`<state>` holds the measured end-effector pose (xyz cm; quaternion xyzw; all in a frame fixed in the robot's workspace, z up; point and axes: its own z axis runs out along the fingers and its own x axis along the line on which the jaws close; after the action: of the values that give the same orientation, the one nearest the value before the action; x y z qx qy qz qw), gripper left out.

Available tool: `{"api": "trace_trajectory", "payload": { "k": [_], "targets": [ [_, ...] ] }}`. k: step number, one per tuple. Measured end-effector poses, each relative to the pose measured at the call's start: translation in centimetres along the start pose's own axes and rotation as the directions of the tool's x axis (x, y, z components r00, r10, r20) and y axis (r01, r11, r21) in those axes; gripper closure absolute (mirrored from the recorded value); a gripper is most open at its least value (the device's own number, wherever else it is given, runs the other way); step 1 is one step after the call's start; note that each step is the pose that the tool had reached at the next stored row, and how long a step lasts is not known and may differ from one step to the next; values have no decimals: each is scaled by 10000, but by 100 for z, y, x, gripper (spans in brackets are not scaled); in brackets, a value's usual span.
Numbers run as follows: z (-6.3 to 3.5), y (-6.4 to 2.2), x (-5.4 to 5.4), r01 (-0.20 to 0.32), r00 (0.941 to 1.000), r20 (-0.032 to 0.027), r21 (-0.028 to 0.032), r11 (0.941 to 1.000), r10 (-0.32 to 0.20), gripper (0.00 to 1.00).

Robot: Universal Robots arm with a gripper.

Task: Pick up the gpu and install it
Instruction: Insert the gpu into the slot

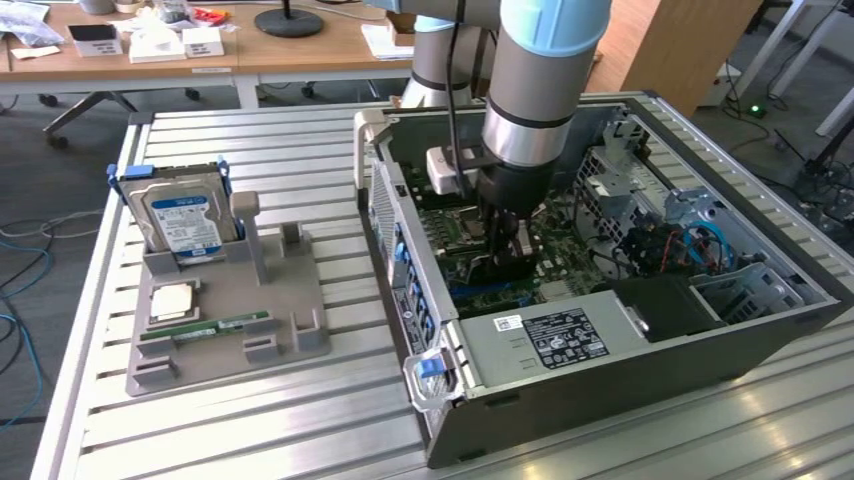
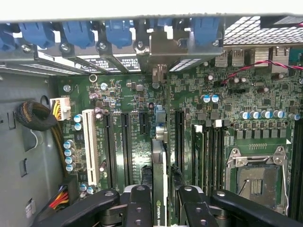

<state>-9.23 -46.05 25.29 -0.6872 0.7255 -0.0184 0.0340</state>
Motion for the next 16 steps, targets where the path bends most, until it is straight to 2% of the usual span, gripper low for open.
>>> {"api": "trace_trajectory", "payload": {
  "k": [16],
  "targets": [
    [16,6,1,33,10000,3,2,10000,-33,74]
  ]
}}
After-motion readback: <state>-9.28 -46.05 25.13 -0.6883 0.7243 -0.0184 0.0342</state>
